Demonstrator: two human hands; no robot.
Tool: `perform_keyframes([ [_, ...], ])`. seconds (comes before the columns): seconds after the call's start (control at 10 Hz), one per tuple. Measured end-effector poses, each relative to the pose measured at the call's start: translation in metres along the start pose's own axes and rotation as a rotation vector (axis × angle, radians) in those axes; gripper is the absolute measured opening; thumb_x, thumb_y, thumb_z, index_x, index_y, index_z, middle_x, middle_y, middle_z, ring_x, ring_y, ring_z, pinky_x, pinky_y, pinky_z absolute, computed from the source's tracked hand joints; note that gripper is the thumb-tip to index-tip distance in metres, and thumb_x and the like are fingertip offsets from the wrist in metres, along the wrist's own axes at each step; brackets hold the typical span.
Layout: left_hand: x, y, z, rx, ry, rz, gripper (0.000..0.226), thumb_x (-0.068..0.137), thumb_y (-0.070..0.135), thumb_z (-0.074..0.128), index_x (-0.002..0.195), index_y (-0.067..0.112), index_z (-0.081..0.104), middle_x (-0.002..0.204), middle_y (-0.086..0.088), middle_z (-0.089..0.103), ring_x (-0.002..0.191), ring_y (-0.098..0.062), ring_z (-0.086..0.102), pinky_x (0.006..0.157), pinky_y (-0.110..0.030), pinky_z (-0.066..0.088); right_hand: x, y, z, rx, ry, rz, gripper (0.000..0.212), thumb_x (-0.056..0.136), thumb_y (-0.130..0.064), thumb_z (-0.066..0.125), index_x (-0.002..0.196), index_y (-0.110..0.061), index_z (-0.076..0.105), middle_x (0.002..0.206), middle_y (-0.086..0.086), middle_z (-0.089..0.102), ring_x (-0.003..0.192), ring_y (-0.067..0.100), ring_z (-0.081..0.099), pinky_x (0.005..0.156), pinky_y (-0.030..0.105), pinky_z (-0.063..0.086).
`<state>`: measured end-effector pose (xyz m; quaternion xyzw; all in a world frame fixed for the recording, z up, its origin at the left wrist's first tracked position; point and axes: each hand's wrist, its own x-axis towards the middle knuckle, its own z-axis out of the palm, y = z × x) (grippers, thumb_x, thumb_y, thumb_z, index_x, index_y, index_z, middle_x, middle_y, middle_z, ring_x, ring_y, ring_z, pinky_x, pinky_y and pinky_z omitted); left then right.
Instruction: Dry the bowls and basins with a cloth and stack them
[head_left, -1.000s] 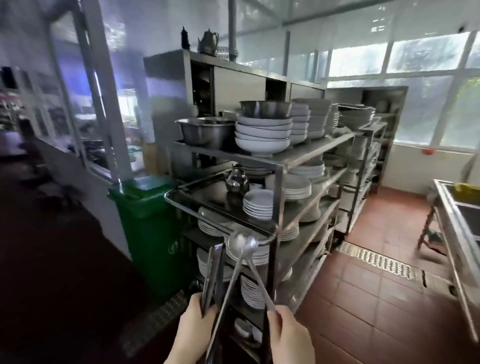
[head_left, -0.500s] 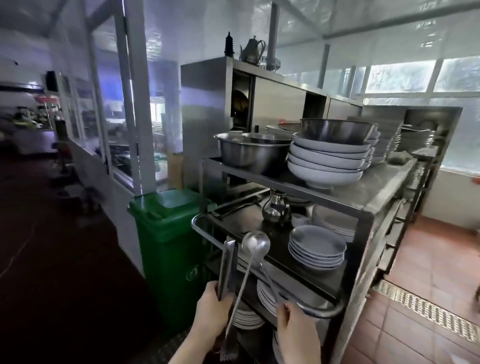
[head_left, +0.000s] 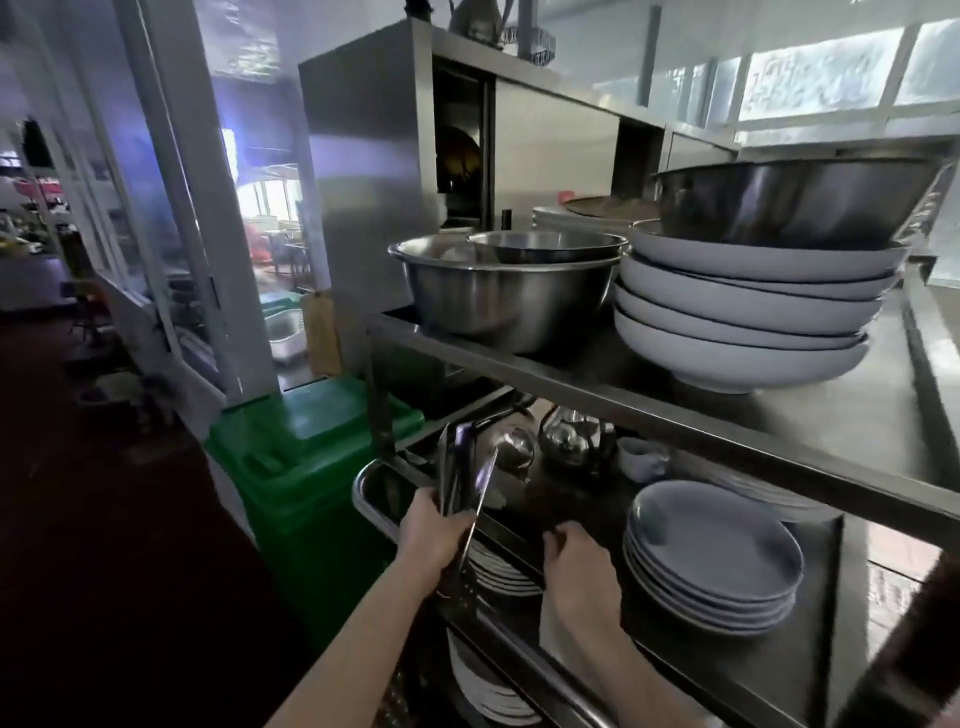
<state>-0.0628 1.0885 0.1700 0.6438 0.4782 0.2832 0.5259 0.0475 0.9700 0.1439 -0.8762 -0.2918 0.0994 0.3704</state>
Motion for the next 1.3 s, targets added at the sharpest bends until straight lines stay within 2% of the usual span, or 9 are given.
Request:
perform_keyframes([
  [0.2,0.102,-0.003,0.014,0.012,-0.082,-0.084,0.045,0.069,0.022,0.083,0.107,0.014,0.060,0.098,-0.008,0.070,0.089,-0.027,0.068,0.082,-0.045,0.058,0.065,-0.016,0.029,0.021,0.000,0.092,0.028,0.102,-0.033,0.045,0.119,-0.016,0.059,0.103,0.005,0.067,0.094,0.025,0.065,0.074,0.035,0.051],
  [0.3,0.146,-0.003,0.022,0.009,-0.115,-0.075,0.028,0.074,0.012,0.079,0.097,0.010,0.064,0.093,-0.015,0.071,0.086,-0.031,0.068,0.081,-0.045,0.058,0.095,-0.022,0.045,0.039,0.028,0.129,0.025,0.101,-0.032,0.048,0.116,-0.016,0.061,0.095,0.000,0.065,0.089,0.020,0.065,0.075,0.035,0.054],
  [0.6,0.256,-0.002,0.042,0.220,-0.333,0.016,0.020,0.074,0.008,0.073,0.091,0.012,0.063,0.086,-0.011,0.070,0.081,-0.027,0.068,0.076,-0.038,0.058,0.176,-0.052,0.103,0.037,0.063,0.290,0.022,0.099,-0.023,0.048,0.113,-0.012,0.061,0.097,0.001,0.063,0.082,0.017,0.058,0.069,0.029,0.046],
  [0.8,0.310,-0.003,0.063,0.297,-0.481,0.128,0.034,0.078,0.009,0.073,0.109,0.014,0.063,0.091,-0.006,0.069,0.080,-0.022,0.066,0.072,-0.033,0.057,0.212,-0.061,0.133,0.031,0.024,0.350,0.032,0.096,-0.010,0.046,0.125,-0.001,0.056,0.123,0.016,0.064,0.113,0.032,0.062,0.082,0.031,0.048],
  [0.9,0.313,-0.001,0.070,0.347,-0.572,0.204,0.039,0.083,0.000,0.066,0.119,0.010,0.056,0.098,-0.003,0.063,0.090,-0.018,0.060,0.078,-0.030,0.051,0.220,-0.063,0.147,0.028,0.022,0.360,0.030,0.096,-0.011,0.049,0.123,-0.004,0.058,0.122,0.014,0.063,0.115,0.031,0.061,0.087,0.032,0.049],
  [1.0,0.316,-0.006,0.071,0.372,-0.582,0.287,0.063,0.083,0.005,0.069,0.139,0.014,0.043,0.121,-0.002,0.059,0.109,-0.015,0.054,0.085,-0.020,0.038,0.228,-0.059,0.155,-0.004,0.062,0.277,0.022,0.096,-0.021,0.050,0.108,-0.012,0.066,0.110,0.010,0.067,0.109,0.029,0.062,0.090,0.035,0.052],
  [1.1,0.321,-0.010,0.066,0.400,-0.582,0.394,0.076,0.076,0.019,0.078,0.142,0.021,0.040,0.126,0.004,0.060,0.118,-0.017,0.056,0.085,-0.020,0.039,0.220,-0.064,0.144,-0.065,0.062,0.185,0.025,0.097,-0.022,0.047,0.103,-0.009,0.068,0.108,0.012,0.069,0.107,0.030,0.060,0.094,0.036,0.046],
  [1.2,0.316,-0.010,0.059,0.451,-0.562,0.462,0.072,0.073,0.026,0.080,0.134,0.028,0.044,0.103,0.015,0.059,0.107,-0.013,0.059,0.078,-0.020,0.040,0.210,-0.054,0.137,-0.095,0.099,0.165,0.033,0.094,-0.023,0.050,0.122,-0.009,0.062,0.121,0.011,0.064,0.116,0.030,0.056,0.099,0.035,0.042],
  [1.3,0.305,-0.010,0.056,0.556,-0.441,0.535,0.079,0.074,0.040,0.076,0.142,0.025,0.038,0.128,-0.003,0.054,0.125,-0.024,0.045,0.098,-0.033,0.038,0.195,-0.039,0.130,-0.087,0.116,0.178,0.046,0.096,-0.026,0.054,0.140,-0.012,0.049,0.135,0.010,0.054,0.126,0.028,0.049,0.105,0.032,0.038],
])
